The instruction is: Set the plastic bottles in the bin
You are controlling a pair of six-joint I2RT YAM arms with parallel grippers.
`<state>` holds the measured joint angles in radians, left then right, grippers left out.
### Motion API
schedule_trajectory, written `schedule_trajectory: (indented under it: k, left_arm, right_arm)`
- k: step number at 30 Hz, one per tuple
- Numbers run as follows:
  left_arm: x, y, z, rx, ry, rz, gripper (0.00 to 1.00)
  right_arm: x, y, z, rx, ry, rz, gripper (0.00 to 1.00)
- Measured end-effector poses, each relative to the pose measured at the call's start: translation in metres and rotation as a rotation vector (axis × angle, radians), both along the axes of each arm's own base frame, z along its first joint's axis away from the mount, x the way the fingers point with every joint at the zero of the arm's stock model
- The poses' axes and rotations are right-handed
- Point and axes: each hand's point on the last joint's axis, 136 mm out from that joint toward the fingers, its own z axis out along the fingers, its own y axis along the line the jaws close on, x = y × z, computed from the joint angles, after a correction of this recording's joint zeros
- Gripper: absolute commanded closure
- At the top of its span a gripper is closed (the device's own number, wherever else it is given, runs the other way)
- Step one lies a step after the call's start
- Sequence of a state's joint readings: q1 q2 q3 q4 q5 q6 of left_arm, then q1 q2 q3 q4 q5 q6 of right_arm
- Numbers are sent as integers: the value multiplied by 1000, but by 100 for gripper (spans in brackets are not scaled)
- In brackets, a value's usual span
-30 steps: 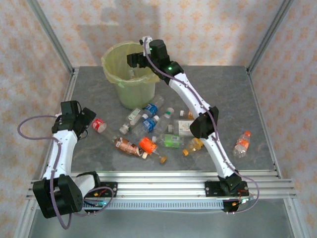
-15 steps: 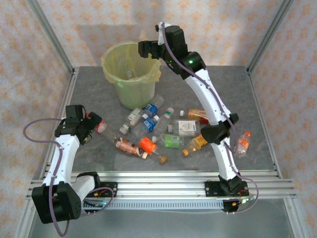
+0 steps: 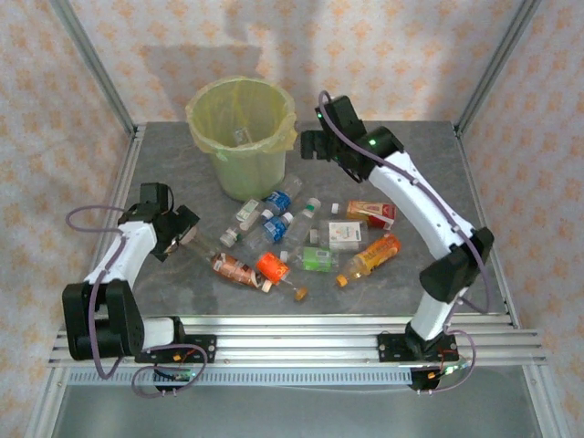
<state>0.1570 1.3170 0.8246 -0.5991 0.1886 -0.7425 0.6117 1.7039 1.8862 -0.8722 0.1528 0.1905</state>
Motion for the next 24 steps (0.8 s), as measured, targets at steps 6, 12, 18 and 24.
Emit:
schedule_trajectory:
  k: [6,12,18,24]
  left_arm:
    - [18,6,-14,12,25,6,0]
    - [31,9,-28,13,42,8,0]
    - [35,10,-48,1,78,27,0]
    - [42,16,-50,3,55,55,12]
  right_arm:
    - [-27,-69,-11,33,10,-179,1]
    - [-50,-123,-40,57,56,-331,1]
    - [-63,-138,-69,55,117,-386,1]
    - [-66,-141,-78,63,129,-409,1]
